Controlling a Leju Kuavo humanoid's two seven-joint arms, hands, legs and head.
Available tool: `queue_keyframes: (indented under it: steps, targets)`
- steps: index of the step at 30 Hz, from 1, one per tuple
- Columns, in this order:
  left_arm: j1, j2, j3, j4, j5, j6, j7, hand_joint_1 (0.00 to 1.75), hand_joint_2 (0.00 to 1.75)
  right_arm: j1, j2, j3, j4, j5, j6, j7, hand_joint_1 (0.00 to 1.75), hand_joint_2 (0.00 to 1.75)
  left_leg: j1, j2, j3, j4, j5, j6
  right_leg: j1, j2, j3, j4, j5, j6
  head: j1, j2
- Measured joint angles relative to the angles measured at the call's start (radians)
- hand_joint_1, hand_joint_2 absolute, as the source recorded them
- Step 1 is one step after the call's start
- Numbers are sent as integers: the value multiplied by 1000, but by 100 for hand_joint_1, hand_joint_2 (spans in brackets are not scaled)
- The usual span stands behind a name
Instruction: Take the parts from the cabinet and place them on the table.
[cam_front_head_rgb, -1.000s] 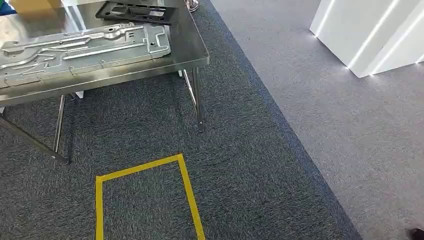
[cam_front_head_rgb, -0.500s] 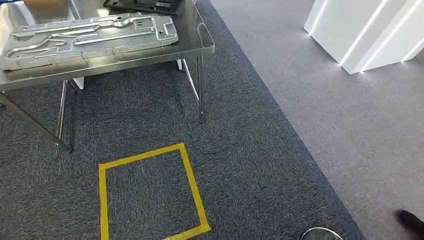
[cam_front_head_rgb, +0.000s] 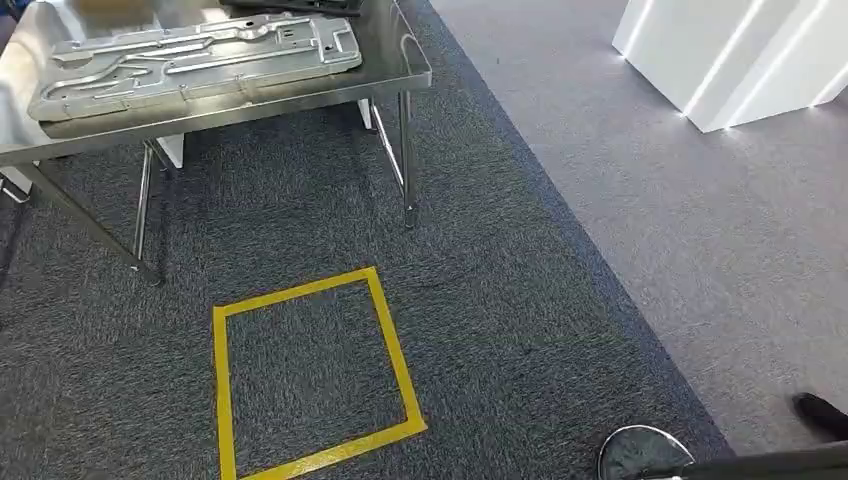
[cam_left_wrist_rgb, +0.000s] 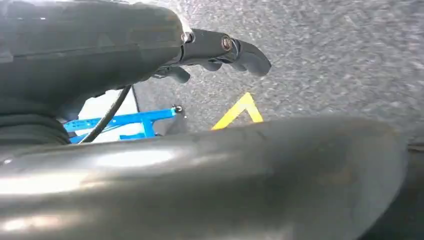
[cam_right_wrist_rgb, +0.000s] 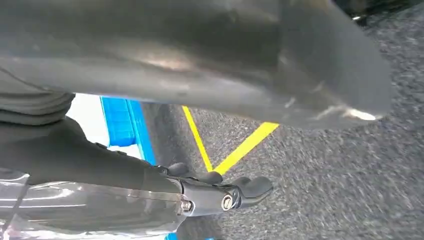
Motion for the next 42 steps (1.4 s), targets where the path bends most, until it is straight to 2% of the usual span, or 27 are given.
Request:
queue_keyframes:
  steps: [1, 2, 3, 6, 8, 10, 11, 13, 15, 16, 17, 18, 21, 22, 24, 26, 27, 29, 31, 32, 36, 37, 38, 39, 40, 41, 42]
  targets:
    - [-1, -1, 0, 0, -2, 0, -1, 0, 0, -1, 0, 0, 0, 2, 2, -1, 0, 0, 9, 7, 63, -89, -8, -9, 2, -1, -14, 16, 4, 6, 0, 0]
    - [-4, -1, 0, -1, -3, -2, -2, 0, 0, 0, -2, 0, 0, 6, 3, -3, 0, 0, 0, 6, 117, -175, -49, -10, 1, -1, -28, 31, 7, 13, 0, 0]
    - [-5, 0, 0, -1, -6, -1, -3, 0, 0, 2, -1, 0, 0, 11, 5, -4, 0, 0, -2, 7, 119, -199, -67, 20, 4, -3, -30, 34, 12, 20, 0, 0]
    - [-1, 0, 0, -1, -9, -1, -6, 0, 0, 4, -1, 0, 0, 24, 22, -10, 0, 0, -7, -1, 96, -189, -47, 49, -3, -12, -33, 27, 36, 45, 1, 0]
    - [-2, 0, 0, -1, -9, -1, -5, 0, 0, 4, -2, 1, 0, 33, 26, -12, 0, 0, -7, -3, 75, -190, -27, 71, -6, 1, -52, 80, -55, 50, 1, 0]
    - [-2, 0, 0, -1, -9, -1, -6, 0, 0, 4, -2, 2, 1, 34, 33, -11, 0, 0, -11, -12, 51, -189, -8, 79, -4, 7, -90, 220, -165, 50, 1, 0]
    - [-2, 0, 0, -1, -9, -1, -6, 0, 0, 5, -2, 3, 1, 36, 33, -12, 0, 0, -16, -17, 37, -187, 3, 81, -3, 9, -106, 292, -193, 49, 1, 0]
    - [-1, 0, 0, -1, -9, -1, -5, 0, 0, 5, -2, 4, 0, 41, 35, -12, 0, 0, -24, -34, 10, -183, 22, 82, -1, 12, -88, 327, -156, 41, 0, 0]
    - [-1, 0, 0, -1, -9, -1, -5, 0, 0, 5, -2, 7, 0, 47, 35, -13, 0, 0, -31, -53, -9, -181, 38, 81, 7, 25, 7, 199, -89, 22, 0, 0]
    - [-1, -1, 0, -1, -8, -1, -4, 0, 0, 5, -3, 8, 0, 49, 35, -14, 0, 0, -32, -64, -15, -181, 45, 79, 11, 61, 76, 97, -75, 5, 0, 0]
    - [-3, -5, 0, -1, -8, -1, -3, 0, 0, 5, -9, 8, 0, 50, 35, -15, 0, 0, -35, -69, -21, -180, 51, 75, 14, 103, 125, 20, -100, -13, 1, 0]
    - [-4, -5, 0, -1, -8, -1, -2, 0, 0, 7, -7, 9, 0, 51, 38, -17, 0, 0, -33, -82, -25, -180, 59, 70, 11, 100, 143, -16, -104, -8, 1, 0]
    - [0, -5, 0, -1, -8, -2, 1, 0, 0, 3, -7, 13, 0, 51, 40, -18, 0, 0, -29, -114, -36, -187, 82, 49, 17, 68, 138, -26, -92, -12, 1, 0]
    - [1, -5, 0, 0, -8, -1, 2, 0, 0, 2, -3, 16, 0, 51, 43, -18, 0, 0, -29, -86, -40, -174, 68, 49, 6, 48, 140, -38, -80, -14, 0, 0]
    - [-1, -5, 0, 0, -7, -2, 3, 0, 0, 8, -4, 17, 0, 51, 48, -19, 0, 0, -27, -29, -84, -75, -21, 40, 9, 22, 127, -39, -72, -23, 0, 0]
    - [-1, -5, 0, 0, -9, -2, 3, 0, 0, 12, -4, 17, 0, 50, 50, -19, 0, 0, -19, -19, -138, 81, -102, 27, 10, -10, 113, -35, -66, -23, 0, 0]
    - [-1, -5, -1, 0, -10, -2, 3, 0, 0, 13, -4, 17, 1, 49, 46, -20, 0, 0, -16, -16, -150, 131, -108, 21, 10, -16, 104, -30, -64, -20, 0, 0]
    - [1, -5, -1, 0, -11, -3, 3, 0, 0, 11, -3, 17, 0, 40, 30, -21, 0, 0, -9, -10, -100, 79, -52, 14, 8, -33, 87, -16, -61, -15, 0, 0]
    - [2, -4, -1, 0, -13, -3, 3, 0, 0, 7, -1, 17, 0, 33, 22, -24, 0, 0, -6, -2, 23, -107, 4, 14, 6, -38, 73, 1, -61, -10, 0, 0]
    - [0, -4, -1, 0, -13, -3, 3, 0, 0, 6, -1, 17, 0, 32, 19, -25, 0, 0, -6, 7, 62, -179, -22, 19, 7, -40, 67, 9, -61, -6, 0, 0]
    - [0, -3, -1, 0, -13, -4, 3, 0, 0, 5, 0, 17, 0, 32, 14, -26, 0, 0, -17, 5, 52, -185, -12, 42, 12, -42, 60, 12, -47, 19, 0, 0]
    - [1, -4, -1, 0, -13, -3, 3, 0, 0, 6, 0, 17, 0, 31, 14, -26, 0, 0, -7, 5, 54, -197, -1, 54, 9, -34, 56, 19, -54, 27, 0, 0]
    - [-1, -3, -1, 0, -13, -3, 3, 0, 0, 7, 0, 17, 0, 29, 13, -28, 0, 0, -18, 5, 54, -195, -3, 47, 10, -13, 50, 21, -69, 29, 0, 0]
    - [-1, -3, -1, 0, -13, -3, 3, 0, 0, 7, 0, 16, 0, 28, 12, -31, 0, 0, -18, 3, 48, -191, -3, 48, 11, -9, 53, 4, -52, -3, 0, 0]
    - [1, -4, -1, 0, -17, -3, 0, 0, 0, 8, 0, 16, 0, 26, 12, -34, 0, 0, -22, 1, 46, -191, -2, 49, 10, -8, 49, 8, -39, -6, 1, 0]
    - [1, -4, -1, 0, -22, -3, -3, 0, 0, 8, 0, 16, 0, 26, 13, -43, 0, 175, -24, 1, 41, -190, 0, 52, 5, -9, 49, 5, -44, 8, 0, 0]
    - [1, -4, -2, 0, -23, -6, -13, 0, 175, 8, 1, 16, 0, 26, 16, -50, 0, 175, -25, 1, 39, -188, 0, 53, 5, -8, 47, 5, -34, 23, 0, 0]
